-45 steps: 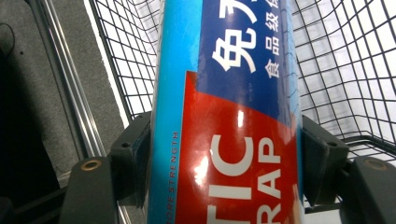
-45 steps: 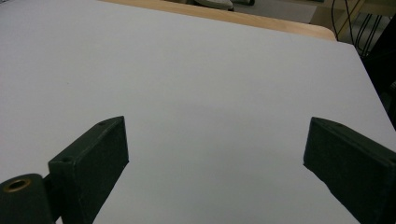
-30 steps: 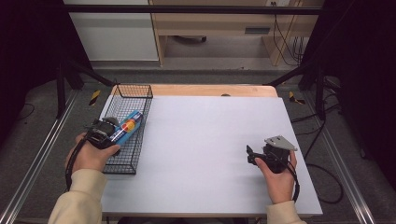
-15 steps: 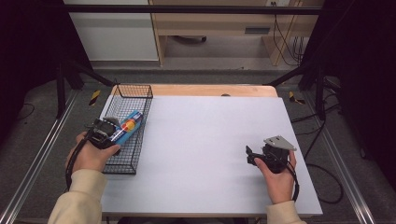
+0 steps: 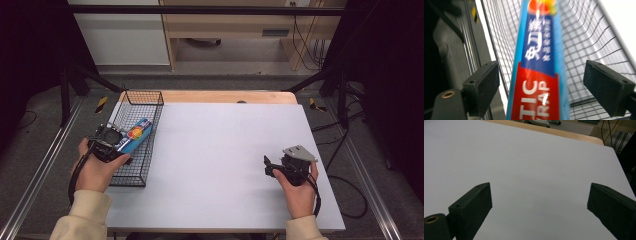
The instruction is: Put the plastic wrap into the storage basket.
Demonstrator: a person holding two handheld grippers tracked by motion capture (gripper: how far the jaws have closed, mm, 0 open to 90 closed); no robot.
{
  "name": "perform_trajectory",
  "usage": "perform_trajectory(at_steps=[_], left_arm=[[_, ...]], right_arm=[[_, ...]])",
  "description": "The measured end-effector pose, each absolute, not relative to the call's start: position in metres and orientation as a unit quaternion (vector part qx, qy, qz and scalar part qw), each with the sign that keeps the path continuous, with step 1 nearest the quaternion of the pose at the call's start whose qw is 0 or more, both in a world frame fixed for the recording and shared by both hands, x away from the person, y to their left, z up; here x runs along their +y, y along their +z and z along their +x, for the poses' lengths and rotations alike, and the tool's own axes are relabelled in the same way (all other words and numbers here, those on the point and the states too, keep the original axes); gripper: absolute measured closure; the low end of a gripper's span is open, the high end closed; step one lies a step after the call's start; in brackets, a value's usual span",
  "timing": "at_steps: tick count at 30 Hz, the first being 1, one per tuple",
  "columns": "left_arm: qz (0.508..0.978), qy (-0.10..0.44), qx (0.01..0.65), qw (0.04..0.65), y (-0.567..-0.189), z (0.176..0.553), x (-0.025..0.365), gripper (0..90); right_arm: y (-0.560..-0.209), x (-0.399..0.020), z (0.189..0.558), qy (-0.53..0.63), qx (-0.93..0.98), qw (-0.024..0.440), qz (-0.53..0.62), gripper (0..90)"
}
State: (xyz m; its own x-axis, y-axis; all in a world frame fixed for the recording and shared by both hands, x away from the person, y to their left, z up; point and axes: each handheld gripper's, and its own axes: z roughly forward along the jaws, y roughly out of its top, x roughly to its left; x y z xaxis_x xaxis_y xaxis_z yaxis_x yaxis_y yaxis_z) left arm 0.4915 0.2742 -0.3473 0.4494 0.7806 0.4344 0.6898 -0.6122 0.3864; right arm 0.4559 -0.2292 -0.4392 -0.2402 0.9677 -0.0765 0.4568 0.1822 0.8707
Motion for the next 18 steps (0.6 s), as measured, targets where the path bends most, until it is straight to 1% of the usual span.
perform_trajectory(at_steps=[4,6,9,12,14,15,18], left_arm=[[0.864,0.316,0.378,0.102,-0.334,0.486,0.274,10.6],[0.879,0.327,0.329,0.109,-0.327,0.485,0.274,9.4],[0.904,0.332,0.239,0.12,-0.314,0.488,0.274,8.8],[0.912,0.338,0.184,0.141,-0.307,0.487,0.268,8.2],[0.911,0.333,0.18,0.165,-0.307,0.483,0.263,7.8],[0.906,0.33,0.188,0.185,-0.308,0.48,0.26,7.5],[0.89,0.344,0.219,0.204,-0.313,0.471,0.244,7.1]], right_arm=[[-0.438,-0.229,0.455,0.381,0.691,0.339,0.512,5.9],[-0.439,-0.229,0.455,0.38,0.691,0.34,0.512,5.8],[-0.439,-0.229,0.455,0.381,0.69,0.339,0.515,5.7],[-0.437,-0.228,0.455,0.382,0.691,0.343,0.508,5.7],[-0.437,-0.229,0.454,0.383,0.689,0.346,0.509,5.3],[-0.437,-0.229,0.454,0.386,0.686,0.346,0.511,5.0],[-0.437,-0.229,0.454,0.396,0.682,0.341,0.512,4.9]])
